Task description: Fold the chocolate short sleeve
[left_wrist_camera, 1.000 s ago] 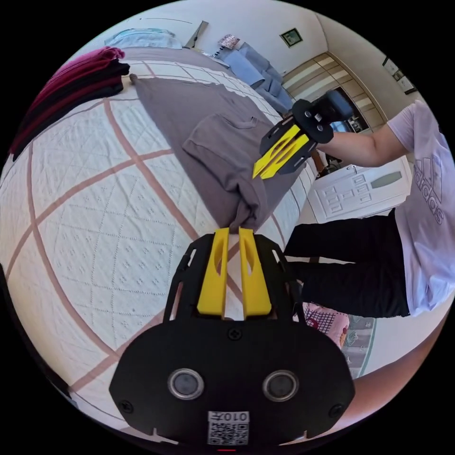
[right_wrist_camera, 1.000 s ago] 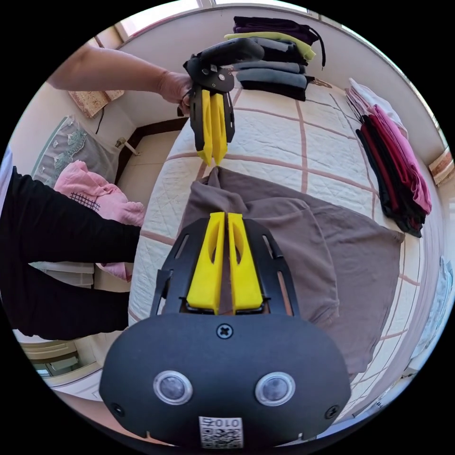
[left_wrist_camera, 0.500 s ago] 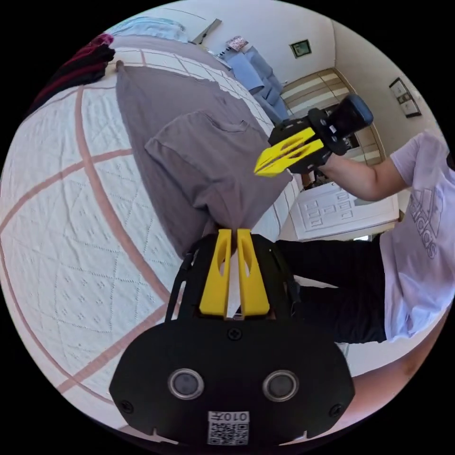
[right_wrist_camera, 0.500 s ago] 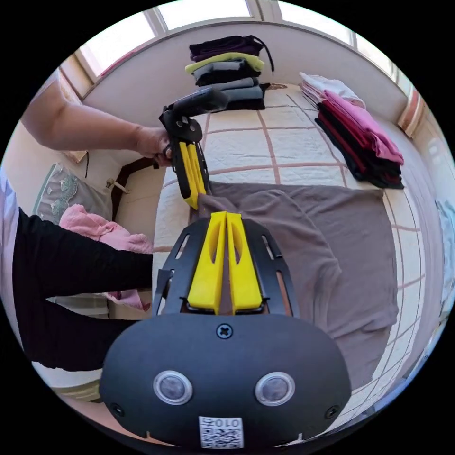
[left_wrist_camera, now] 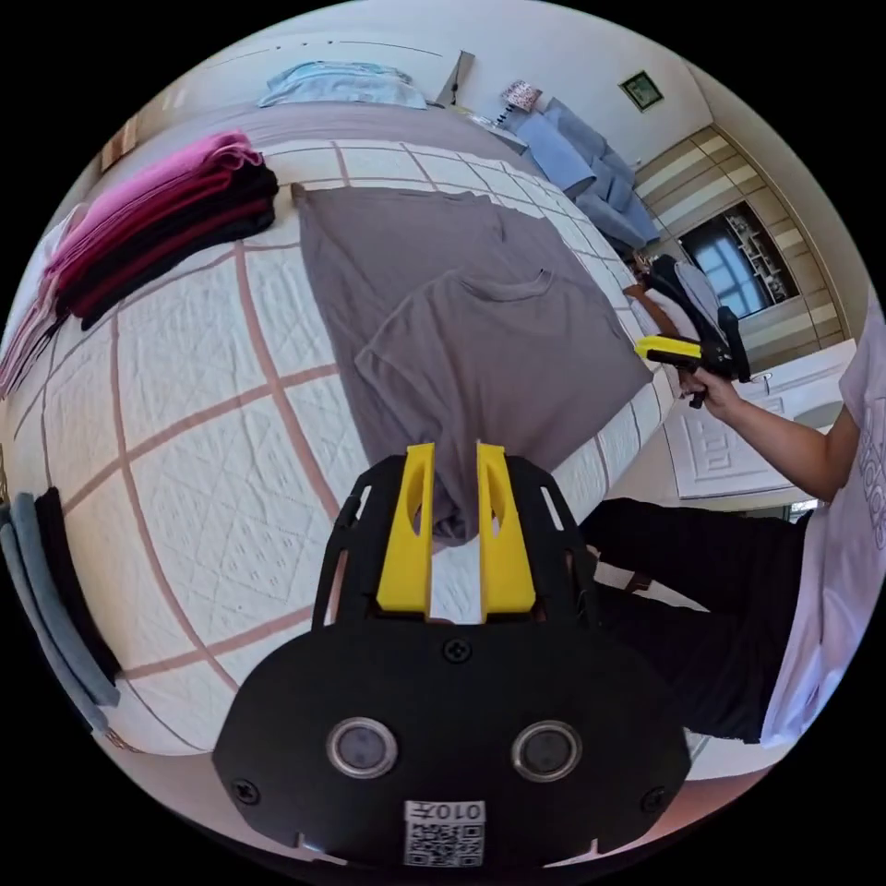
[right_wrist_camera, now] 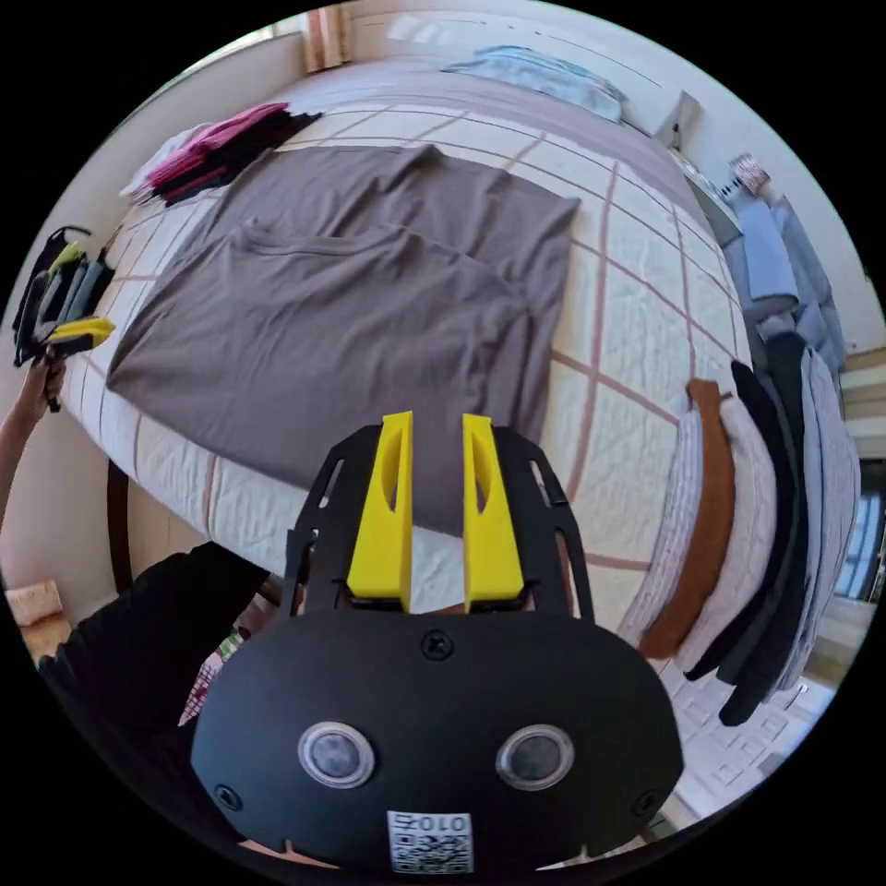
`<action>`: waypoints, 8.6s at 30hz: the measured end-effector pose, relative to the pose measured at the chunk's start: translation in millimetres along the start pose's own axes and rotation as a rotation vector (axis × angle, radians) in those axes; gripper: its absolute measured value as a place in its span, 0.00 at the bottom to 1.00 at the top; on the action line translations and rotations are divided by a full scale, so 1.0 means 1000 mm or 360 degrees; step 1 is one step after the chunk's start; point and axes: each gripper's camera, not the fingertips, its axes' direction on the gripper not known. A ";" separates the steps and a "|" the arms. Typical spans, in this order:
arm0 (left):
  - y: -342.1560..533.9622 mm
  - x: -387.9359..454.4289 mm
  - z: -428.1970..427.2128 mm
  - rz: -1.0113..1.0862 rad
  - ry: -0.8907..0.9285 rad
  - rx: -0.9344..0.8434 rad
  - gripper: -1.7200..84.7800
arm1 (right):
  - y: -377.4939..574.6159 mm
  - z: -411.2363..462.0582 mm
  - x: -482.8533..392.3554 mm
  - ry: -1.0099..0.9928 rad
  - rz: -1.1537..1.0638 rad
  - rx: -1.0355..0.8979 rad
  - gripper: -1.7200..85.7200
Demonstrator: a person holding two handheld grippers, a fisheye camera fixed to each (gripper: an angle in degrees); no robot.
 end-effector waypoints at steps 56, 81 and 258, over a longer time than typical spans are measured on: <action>-0.514 0.100 -0.049 0.0568 -0.0671 -0.0676 0.03 | -0.317 0.165 0.127 -0.0366 -0.0239 0.0258 0.07; -0.476 0.171 -0.100 0.0493 -0.0724 -0.0345 0.02 | -0.349 0.117 0.107 -0.0451 -0.0515 0.0325 0.06; -0.128 0.680 0.063 0.0539 -0.0461 0.0319 0.05 | -0.101 0.270 0.185 -0.1704 0.0405 -0.0177 0.19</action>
